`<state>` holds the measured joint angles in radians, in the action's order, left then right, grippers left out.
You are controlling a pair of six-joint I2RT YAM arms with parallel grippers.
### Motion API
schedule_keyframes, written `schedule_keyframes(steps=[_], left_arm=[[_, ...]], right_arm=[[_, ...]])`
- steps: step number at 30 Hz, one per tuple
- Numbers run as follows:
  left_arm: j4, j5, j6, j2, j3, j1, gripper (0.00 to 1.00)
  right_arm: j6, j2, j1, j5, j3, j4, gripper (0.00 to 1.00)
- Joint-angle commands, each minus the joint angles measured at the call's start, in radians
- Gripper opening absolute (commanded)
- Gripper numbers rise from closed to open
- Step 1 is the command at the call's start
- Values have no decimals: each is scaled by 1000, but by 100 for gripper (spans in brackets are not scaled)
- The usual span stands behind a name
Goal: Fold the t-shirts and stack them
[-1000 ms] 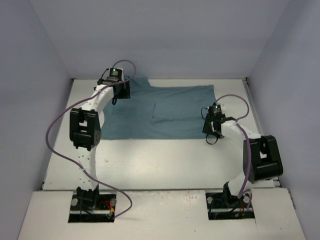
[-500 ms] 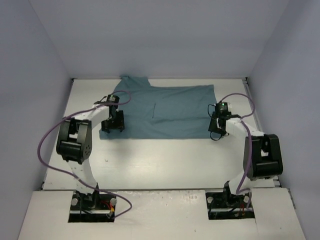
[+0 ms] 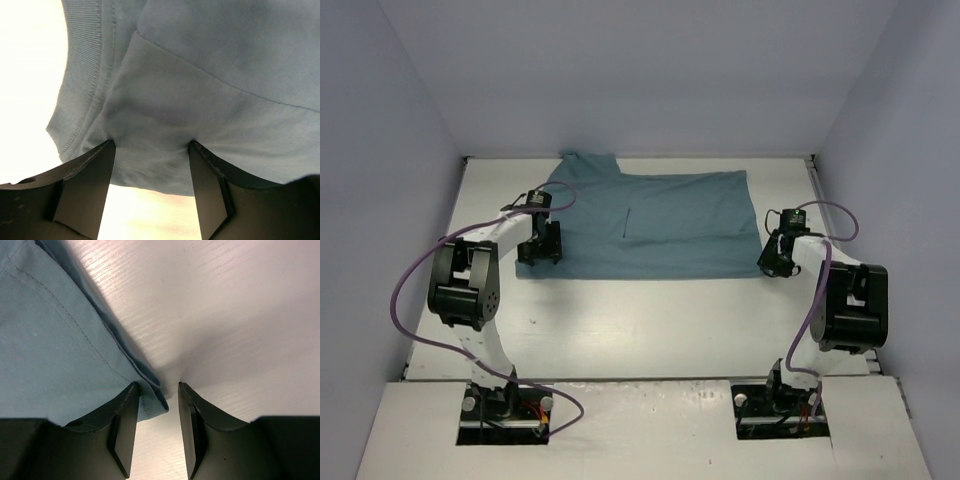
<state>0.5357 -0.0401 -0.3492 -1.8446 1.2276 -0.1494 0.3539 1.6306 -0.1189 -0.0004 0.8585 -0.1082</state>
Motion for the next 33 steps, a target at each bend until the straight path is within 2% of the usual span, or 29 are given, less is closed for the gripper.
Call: schedule_keyframes(steps=[1, 8, 14, 19, 24, 33], left_arm=[[67, -144, 84, 60, -24, 22, 57], [69, -89, 51, 261, -18, 19, 65], [69, -51, -71, 375, -128, 18, 66], [60, -17, -121, 316, -187, 11, 57], [49, -18, -131, 236, -183, 4, 47], [59, -22, -93, 179, -163, 21, 41]], right_arm=[[-11, -27, -15, 109, -7, -56, 34], [-30, -120, 35, 108, 10, -56, 33], [-34, -188, 93, 116, 7, -56, 34], [-33, -214, 101, 101, 6, -56, 34], [-60, -222, 163, 87, 12, -51, 33], [-52, -168, 156, 79, -49, -6, 30]])
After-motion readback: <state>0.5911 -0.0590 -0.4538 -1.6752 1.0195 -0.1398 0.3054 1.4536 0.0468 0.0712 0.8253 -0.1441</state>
